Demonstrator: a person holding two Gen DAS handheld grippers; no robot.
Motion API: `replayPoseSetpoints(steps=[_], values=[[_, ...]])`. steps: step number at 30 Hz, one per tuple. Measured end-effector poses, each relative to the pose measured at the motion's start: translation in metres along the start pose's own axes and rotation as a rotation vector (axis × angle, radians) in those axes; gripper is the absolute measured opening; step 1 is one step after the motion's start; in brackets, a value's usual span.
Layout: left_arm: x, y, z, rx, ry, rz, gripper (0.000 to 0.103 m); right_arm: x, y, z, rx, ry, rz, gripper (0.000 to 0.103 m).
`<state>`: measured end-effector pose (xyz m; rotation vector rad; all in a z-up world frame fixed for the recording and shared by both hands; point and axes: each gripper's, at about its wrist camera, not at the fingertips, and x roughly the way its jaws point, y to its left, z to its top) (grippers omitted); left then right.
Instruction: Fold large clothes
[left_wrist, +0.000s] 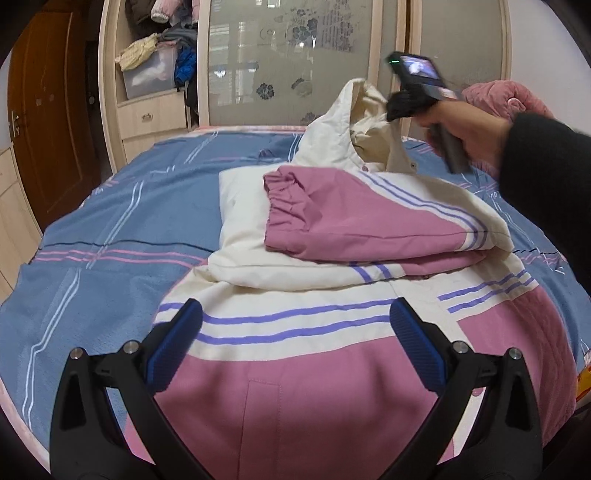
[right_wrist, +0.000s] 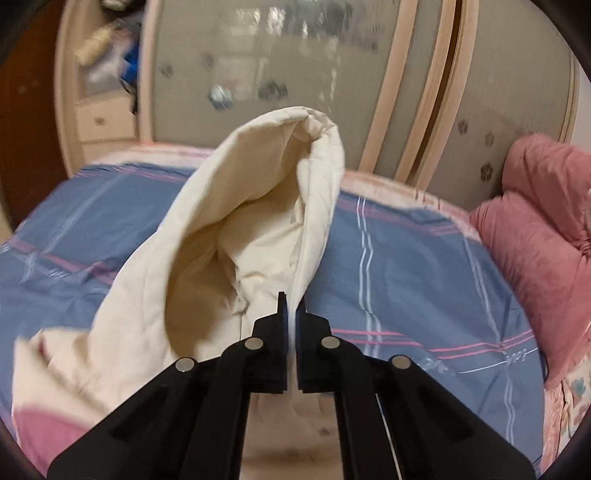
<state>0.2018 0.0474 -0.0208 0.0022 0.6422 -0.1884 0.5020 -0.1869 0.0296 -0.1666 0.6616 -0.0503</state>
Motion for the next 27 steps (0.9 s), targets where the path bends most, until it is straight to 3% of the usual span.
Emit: replayPoseSetpoints(steps=[5, 10, 16, 19, 21, 22, 23, 24, 25, 27], values=[[-0.01, 0.001, 0.003, -0.007, -0.038, -0.009, 0.101, -0.083, -0.02, -0.056, 0.012, -0.107, 0.05, 0.002], [-0.013, -0.004, 0.002, 0.009, -0.076, 0.014, 0.101, -0.129, -0.025, -0.133, 0.046, -0.139, 0.082, 0.002], [-0.01, -0.012, -0.003, 0.038, -0.064, 0.028, 0.101, -0.135, -0.045, -0.207, 0.212, -0.072, 0.112, 0.0], [-0.01, -0.015, -0.005, 0.052, -0.063, 0.034, 0.101, -0.133, -0.047, -0.218, 0.259, -0.028, 0.161, 0.0], [-0.009, -0.014, -0.006, 0.045, -0.059, 0.033, 0.101, -0.148, -0.051, -0.209, 0.372, -0.054, 0.287, 0.011], [-0.009, -0.013, -0.005, 0.036, -0.056, 0.03, 0.101, -0.154, -0.054, -0.207, 0.413, -0.078, 0.341, 0.037], [-0.008, -0.012, -0.005, 0.026, -0.055, 0.025, 0.101, -0.163, -0.055, -0.203, 0.469, -0.127, 0.401, 0.074], [-0.009, -0.011, -0.004, 0.02, -0.055, 0.022, 0.101, -0.175, -0.053, -0.199, 0.542, -0.199, 0.458, 0.085], [-0.008, -0.011, -0.003, 0.014, -0.056, 0.019, 0.101, -0.178, -0.049, -0.193, 0.58, -0.222, 0.517, 0.093], [-0.005, -0.011, -0.002, 0.007, -0.053, 0.016, 0.101, -0.172, -0.04, -0.183, 0.621, -0.194, 0.625, 0.093]])
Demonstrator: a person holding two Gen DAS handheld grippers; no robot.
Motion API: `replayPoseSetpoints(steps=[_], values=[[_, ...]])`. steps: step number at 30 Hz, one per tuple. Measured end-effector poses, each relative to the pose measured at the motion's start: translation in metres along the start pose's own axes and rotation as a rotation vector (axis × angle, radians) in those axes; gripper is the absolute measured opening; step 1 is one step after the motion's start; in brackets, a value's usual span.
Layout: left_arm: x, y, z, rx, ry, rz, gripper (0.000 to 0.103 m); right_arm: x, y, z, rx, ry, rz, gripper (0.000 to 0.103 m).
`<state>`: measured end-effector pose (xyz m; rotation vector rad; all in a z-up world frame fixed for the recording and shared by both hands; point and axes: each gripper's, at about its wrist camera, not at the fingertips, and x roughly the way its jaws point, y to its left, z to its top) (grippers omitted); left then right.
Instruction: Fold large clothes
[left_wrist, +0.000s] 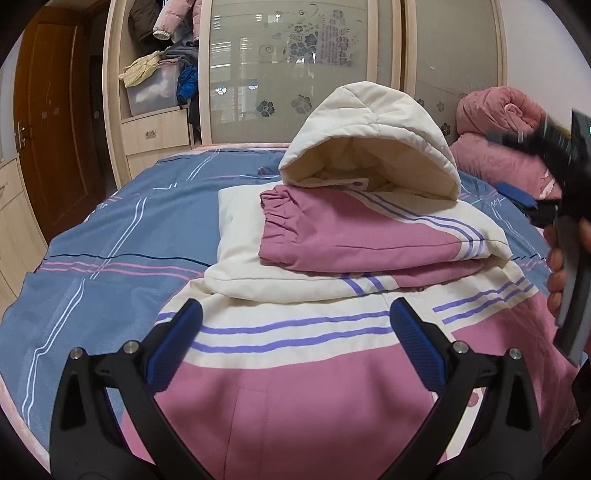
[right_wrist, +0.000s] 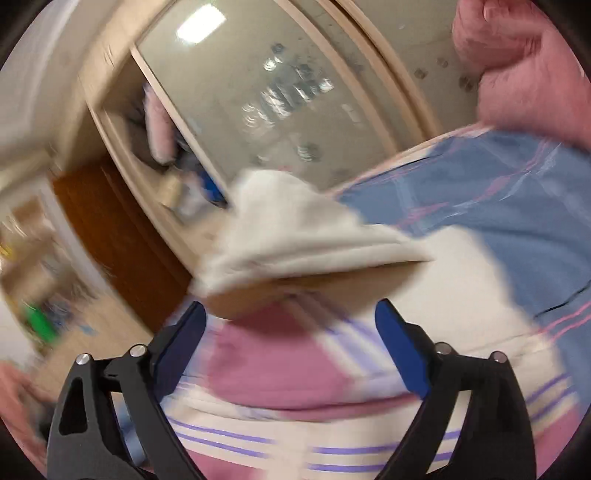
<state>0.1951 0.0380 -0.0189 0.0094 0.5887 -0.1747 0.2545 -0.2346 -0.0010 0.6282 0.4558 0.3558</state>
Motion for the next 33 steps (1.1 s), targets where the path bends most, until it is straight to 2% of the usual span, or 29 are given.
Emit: replayPoseSetpoints(steps=[3, 6, 8, 9, 10, 11, 12, 14, 16, 18, 21, 23, 27, 30, 31, 33], values=[[0.004, 0.004, 0.002, -0.052, 0.004, -0.055, 0.101, 0.02, -0.011, 0.002, 0.157, -0.001, 0.122, 0.09], [0.007, 0.016, 0.003, -0.146, 0.01, -0.109, 0.101, 0.047, -0.034, 0.005, 0.349, 0.015, 0.236, 0.079], [0.007, 0.026, 0.004, -0.211, 0.005, -0.138, 0.101, 0.07, -0.043, 0.008, 0.418, 0.034, 0.266, 0.067], [0.006, 0.029, 0.004, -0.233, 0.0, -0.144, 0.101, 0.079, -0.046, 0.008, 0.437, 0.038, 0.276, 0.065], [0.004, 0.034, 0.005, -0.255, -0.01, -0.147, 0.101, 0.09, -0.049, 0.009, 0.461, 0.044, 0.297, 0.058], [0.003, 0.036, 0.006, -0.266, -0.018, -0.146, 0.101, 0.1, -0.053, 0.009, 0.487, 0.042, 0.318, 0.042], [0.001, 0.037, 0.007, -0.273, -0.027, -0.142, 0.101, 0.103, -0.058, 0.009, 0.519, 0.013, 0.311, 0.037], [0.0, 0.039, 0.009, -0.288, -0.038, -0.144, 0.101, 0.097, -0.063, 0.01, 0.543, -0.041, 0.307, 0.02], [0.0, 0.042, 0.009, -0.322, -0.039, -0.185, 0.101, 0.08, -0.062, 0.011, 0.507, -0.088, 0.3, 0.014], [0.002, 0.045, 0.008, -0.376, -0.034, -0.257, 0.101, 0.066, -0.061, 0.009, 0.487, -0.108, 0.315, 0.012], [0.011, 0.052, 0.005, -0.537, -0.047, -0.464, 0.101, 0.044, -0.062, 0.004, 0.487, -0.111, 0.355, 0.012], [0.024, 0.05, 0.01, -0.61, -0.044, -0.542, 0.101, 0.038, -0.064, 0.004, 0.498, -0.098, 0.39, 0.012], [0.067, 0.035, 0.026, -0.747, 0.033, -0.709, 0.101, 0.039, -0.062, 0.002, 0.552, -0.08, 0.453, 0.012], [0.105, 0.024, 0.037, -0.967, 0.09, -0.884, 0.101, 0.031, -0.061, 0.001, 0.566, -0.064, 0.485, 0.012], [0.121, 0.019, 0.04, -1.031, 0.116, -0.906, 0.101, 0.03, -0.059, 0.002, 0.571, -0.057, 0.498, 0.012], [0.142, 0.013, 0.044, -1.084, 0.134, -0.87, 0.101, 0.023, -0.058, 0.001, 0.587, -0.054, 0.522, 0.012]])
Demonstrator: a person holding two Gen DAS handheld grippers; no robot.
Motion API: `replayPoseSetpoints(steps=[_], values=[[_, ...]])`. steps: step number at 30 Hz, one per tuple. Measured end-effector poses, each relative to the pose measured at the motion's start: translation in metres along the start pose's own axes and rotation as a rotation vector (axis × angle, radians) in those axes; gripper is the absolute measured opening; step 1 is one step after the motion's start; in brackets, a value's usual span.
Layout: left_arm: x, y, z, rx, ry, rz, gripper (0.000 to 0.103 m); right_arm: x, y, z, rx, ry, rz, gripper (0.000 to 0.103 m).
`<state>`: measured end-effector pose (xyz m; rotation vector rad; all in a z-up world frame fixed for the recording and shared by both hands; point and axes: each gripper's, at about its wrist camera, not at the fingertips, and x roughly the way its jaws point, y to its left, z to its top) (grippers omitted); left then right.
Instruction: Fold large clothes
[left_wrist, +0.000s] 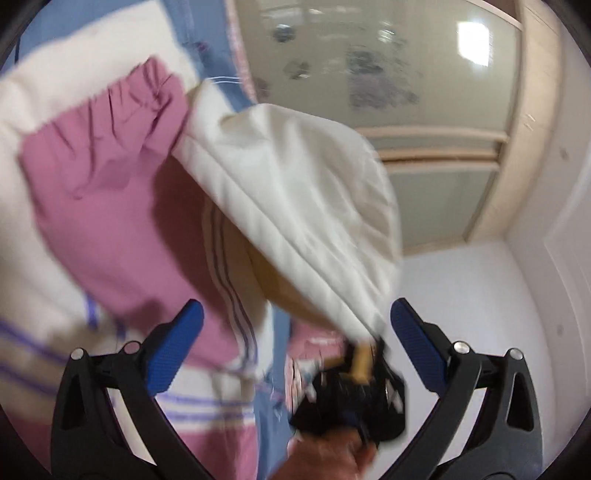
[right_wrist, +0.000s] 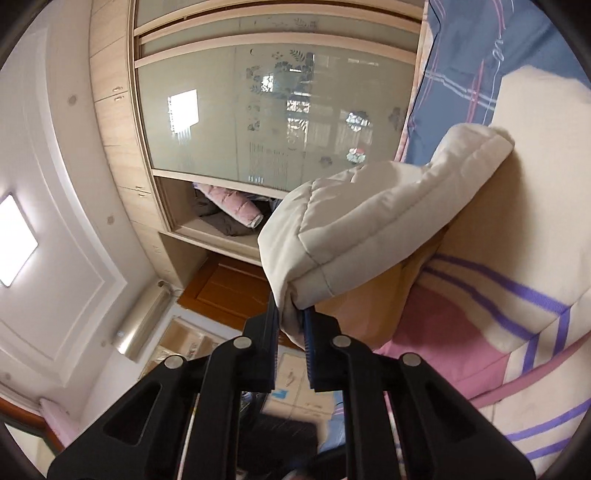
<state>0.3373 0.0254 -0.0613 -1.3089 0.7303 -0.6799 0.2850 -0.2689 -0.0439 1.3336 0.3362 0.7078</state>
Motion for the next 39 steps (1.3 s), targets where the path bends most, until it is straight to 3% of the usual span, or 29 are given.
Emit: replayPoseSetpoints(steps=[2, 6, 7, 9, 10, 11, 14, 21, 26, 30, 31, 32, 33, 34, 35, 36, 37, 38, 39], values=[[0.019, 0.01, 0.009, -0.032, -0.04, 0.042, 0.101, -0.005, 0.001, 0.001, 0.002, 0.003, 0.011, 0.012], [0.038, 0.009, 0.024, -0.049, -0.09, 0.001, 0.094, -0.012, -0.001, -0.002, 0.009, 0.021, 0.002, 0.012], [0.042, 0.006, 0.027, -0.051, -0.101, 0.0, 0.084, -0.013, -0.003, -0.003, 0.007, 0.026, -0.008, 0.012], [0.045, 0.003, 0.03, -0.06, -0.102, -0.023, 0.049, -0.019, -0.007, -0.004, 0.008, 0.022, -0.023, 0.012], [0.044, -0.001, 0.032, -0.045, -0.084, -0.038, 0.021, -0.023, -0.007, -0.004, 0.008, 0.017, -0.033, 0.012], [0.042, -0.004, 0.031, -0.024, -0.067, -0.05, 0.016, -0.026, -0.007, -0.003, 0.005, 0.016, -0.049, 0.012], [0.022, -0.016, 0.026, 0.045, -0.036, -0.055, 0.009, -0.032, -0.005, -0.008, -0.031, 0.03, -0.094, 0.012], [-0.034, -0.006, 0.012, 0.123, 0.047, 0.033, 0.006, -0.03, -0.003, -0.049, -0.07, 0.143, -0.255, 0.012], [-0.064, 0.025, 0.007, 0.131, 0.096, 0.156, 0.002, -0.04, -0.031, -0.075, -0.011, 0.191, -0.397, 0.011], [-0.082, 0.012, -0.006, 0.285, 0.075, 0.178, 0.004, -0.047, -0.056, -0.085, 0.039, 0.214, -0.469, 0.005], [-0.084, 0.006, -0.009, 0.303, 0.068, 0.163, 0.013, -0.048, -0.058, -0.087, 0.043, 0.216, -0.484, 0.005], [-0.087, -0.004, -0.012, 0.327, 0.061, 0.146, 0.05, -0.049, -0.058, -0.088, 0.034, 0.218, -0.487, 0.005], [-0.092, -0.009, -0.017, 0.349, 0.05, 0.151, 0.079, -0.048, -0.053, -0.09, -0.001, 0.221, -0.492, 0.005], [-0.098, -0.019, -0.021, 0.385, 0.007, 0.187, 0.101, -0.046, -0.046, -0.091, -0.045, 0.223, -0.503, 0.007], [-0.105, -0.029, -0.026, 0.423, -0.058, 0.194, 0.101, -0.043, -0.04, -0.091, -0.084, 0.224, -0.507, 0.01], [-0.108, -0.039, -0.028, 0.451, -0.082, 0.189, 0.101, -0.041, -0.025, -0.092, -0.149, 0.226, -0.511, 0.016], [-0.108, -0.047, -0.027, 0.471, -0.084, 0.182, 0.101, -0.041, -0.01, -0.093, -0.22, 0.219, -0.52, 0.032], [-0.111, -0.055, -0.028, 0.499, -0.087, 0.176, 0.101, -0.041, 0.004, -0.094, -0.281, 0.203, -0.531, 0.055], [-0.11, -0.066, -0.024, 0.533, -0.094, 0.18, 0.101, -0.043, 0.018, -0.095, -0.35, 0.169, -0.551, 0.068]])
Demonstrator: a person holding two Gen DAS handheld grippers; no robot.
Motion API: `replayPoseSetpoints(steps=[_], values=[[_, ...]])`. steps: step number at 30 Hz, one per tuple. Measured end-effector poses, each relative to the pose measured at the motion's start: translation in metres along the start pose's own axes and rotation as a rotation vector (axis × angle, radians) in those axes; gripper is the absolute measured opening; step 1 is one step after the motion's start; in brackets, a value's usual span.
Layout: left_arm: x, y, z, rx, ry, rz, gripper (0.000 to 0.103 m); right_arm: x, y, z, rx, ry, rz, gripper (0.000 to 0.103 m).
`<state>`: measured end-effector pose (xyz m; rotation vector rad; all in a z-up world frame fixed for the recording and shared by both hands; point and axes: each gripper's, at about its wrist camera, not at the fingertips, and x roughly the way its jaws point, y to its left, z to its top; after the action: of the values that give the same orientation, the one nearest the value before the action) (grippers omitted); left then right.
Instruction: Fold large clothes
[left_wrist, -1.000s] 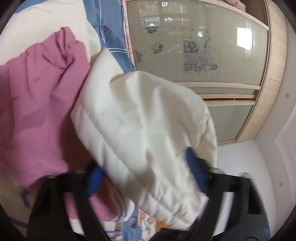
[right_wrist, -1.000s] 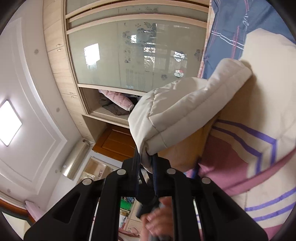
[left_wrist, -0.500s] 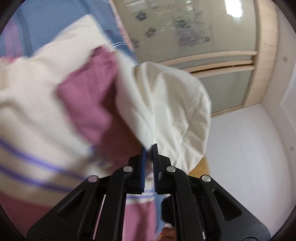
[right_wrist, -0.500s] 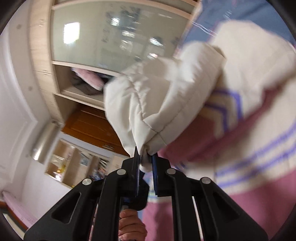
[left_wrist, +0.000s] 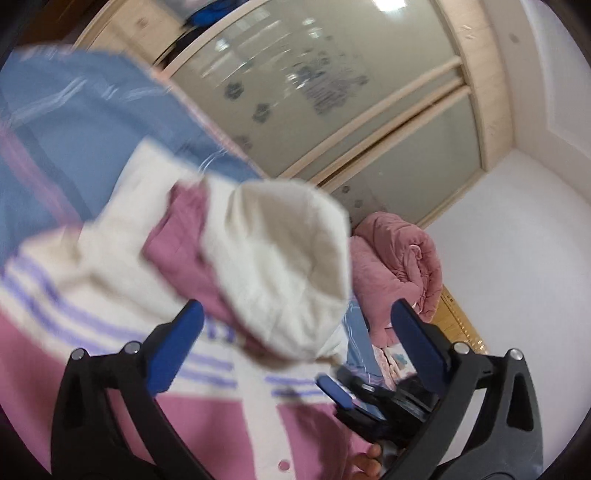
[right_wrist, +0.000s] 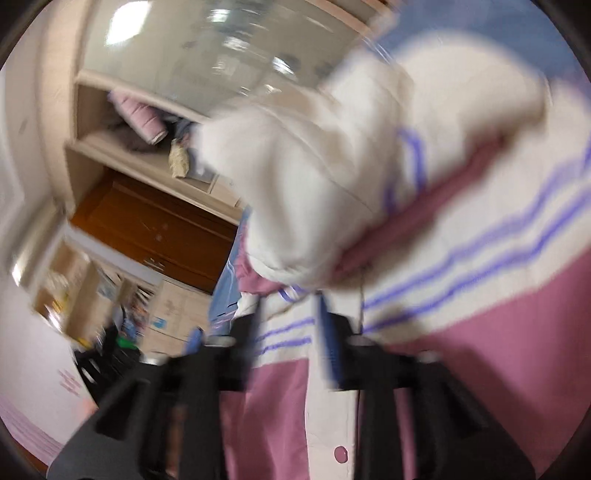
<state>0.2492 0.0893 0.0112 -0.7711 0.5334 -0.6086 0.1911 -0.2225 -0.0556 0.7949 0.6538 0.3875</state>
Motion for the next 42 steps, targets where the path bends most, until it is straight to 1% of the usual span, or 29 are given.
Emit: replayPoseSetpoints(steps=[1, 2, 3, 4, 5, 6, 7, 9, 11, 12, 13, 14, 15, 17, 18, 20, 23, 24, 27, 29, 30, 33, 35, 36, 38, 39, 40, 41, 42], values=[[0.004, -0.019, 0.016, 0.078, -0.018, 0.026, 0.101, -0.014, 0.012, 0.003, -0.063, -0.087, -0.039, 0.081], [-0.001, -0.032, 0.02, 0.148, -0.034, 0.06, 0.101, -0.022, 0.019, 0.005, -0.116, -0.145, -0.066, 0.083], [0.003, -0.041, 0.028, 0.194, -0.047, 0.085, 0.101, -0.026, 0.023, 0.006, -0.158, -0.177, -0.09, 0.084], [0.016, -0.061, 0.045, 0.278, -0.073, 0.144, 0.101, -0.029, 0.025, 0.006, -0.211, -0.214, -0.126, 0.085], [0.032, -0.075, 0.058, 0.335, -0.081, 0.202, 0.101, -0.028, 0.024, 0.007, -0.241, -0.229, -0.155, 0.085], [0.06, -0.093, 0.076, 0.429, -0.068, 0.28, 0.101, -0.027, 0.022, 0.009, -0.259, -0.236, -0.179, 0.085], [0.077, -0.1, 0.086, 0.496, -0.052, 0.328, 0.101, -0.025, 0.018, 0.01, -0.265, -0.238, -0.205, 0.085], [0.128, -0.112, 0.1, 0.621, -0.033, 0.455, 0.101, -0.021, 0.006, 0.016, -0.231, -0.223, -0.224, 0.085], [0.163, -0.104, 0.102, 0.644, 0.028, 0.496, 0.099, -0.017, -0.001, 0.016, -0.208, -0.216, -0.224, 0.085], [0.182, -0.094, 0.099, 0.628, 0.086, 0.516, 0.095, -0.014, -0.003, 0.019, -0.206, -0.22, -0.226, 0.085], [0.208, -0.072, 0.089, 0.589, 0.184, 0.552, 0.086, -0.015, -0.004, 0.021, -0.21, -0.225, -0.23, 0.085], [0.219, -0.058, 0.082, 0.568, 0.235, 0.575, 0.081, -0.014, -0.006, 0.024, -0.215, -0.226, -0.235, 0.085], [0.233, -0.033, 0.064, 0.535, 0.319, 0.62, 0.08, -0.015, -0.006, 0.024, -0.216, -0.229, -0.238, 0.085], [0.245, -0.002, 0.029, 0.521, 0.424, 0.659, 0.08, -0.014, -0.004, 0.026, -0.221, -0.235, -0.244, 0.085], [0.247, 0.011, 0.001, 0.593, 0.464, 0.679, 0.08, -0.016, -0.004, 0.026, -0.227, -0.236, -0.25, 0.085], [0.239, 0.016, -0.03, 0.696, 0.42, 0.712, 0.08, -0.018, -0.002, 0.025, -0.243, -0.238, -0.265, 0.085], [0.228, 0.021, -0.033, 0.619, 0.391, 0.69, 0.08, -0.016, 0.0, 0.026, -0.275, -0.249, -0.297, 0.085], [0.226, 0.021, -0.033, 0.62, 0.385, 0.685, 0.08, -0.017, 0.002, 0.026, -0.287, -0.256, -0.306, 0.085], [0.22, 0.023, -0.036, 0.628, 0.354, 0.672, 0.08, -0.018, 0.019, 0.036, -0.408, -0.317, -0.374, 0.085], [0.214, 0.027, -0.043, 0.628, 0.328, 0.656, 0.08, -0.009, 0.035, 0.055, -0.506, -0.364, -0.444, 0.089], [0.212, 0.028, -0.044, 0.626, 0.318, 0.649, 0.08, -0.002, 0.04, 0.067, -0.527, -0.361, -0.458, 0.089], [0.217, 0.035, -0.044, 0.621, 0.306, 0.642, 0.08, 0.048, 0.049, 0.114, -0.564, -0.27, -0.472, 0.09], [0.22, 0.037, -0.044, 0.616, 0.299, 0.636, 0.08, 0.079, 0.033, 0.132, -0.559, -0.227, -0.538, 0.09], [0.219, 0.038, -0.044, 0.611, 0.297, 0.631, 0.08, 0.104, 0.01, 0.139, -0.56, -0.166, -0.608, 0.09], [0.218, 0.039, -0.042, 0.598, 0.291, 0.617, 0.08, 0.134, -0.029, 0.132, -0.599, -0.068, -0.717, 0.09], [0.216, 0.04, -0.041, 0.587, 0.28, 0.605, 0.08, 0.147, -0.052, 0.119, -0.652, -0.026, -0.765, 0.09], [0.214, 0.042, -0.04, 0.578, 0.271, 0.594, 0.08, 0.152, -0.067, 0.111, -0.667, -0.016, -0.77, 0.09], [0.212, 0.043, -0.04, 0.571, 0.262, 0.581, 0.082, 0.149, -0.079, 0.107, -0.637, -0.027, -0.746, 0.09], [0.213, 0.043, -0.042, 0.577, 0.258, 0.585, 0.082, 0.147, -0.081, 0.109, -0.624, -0.032, -0.74, 0.09]])
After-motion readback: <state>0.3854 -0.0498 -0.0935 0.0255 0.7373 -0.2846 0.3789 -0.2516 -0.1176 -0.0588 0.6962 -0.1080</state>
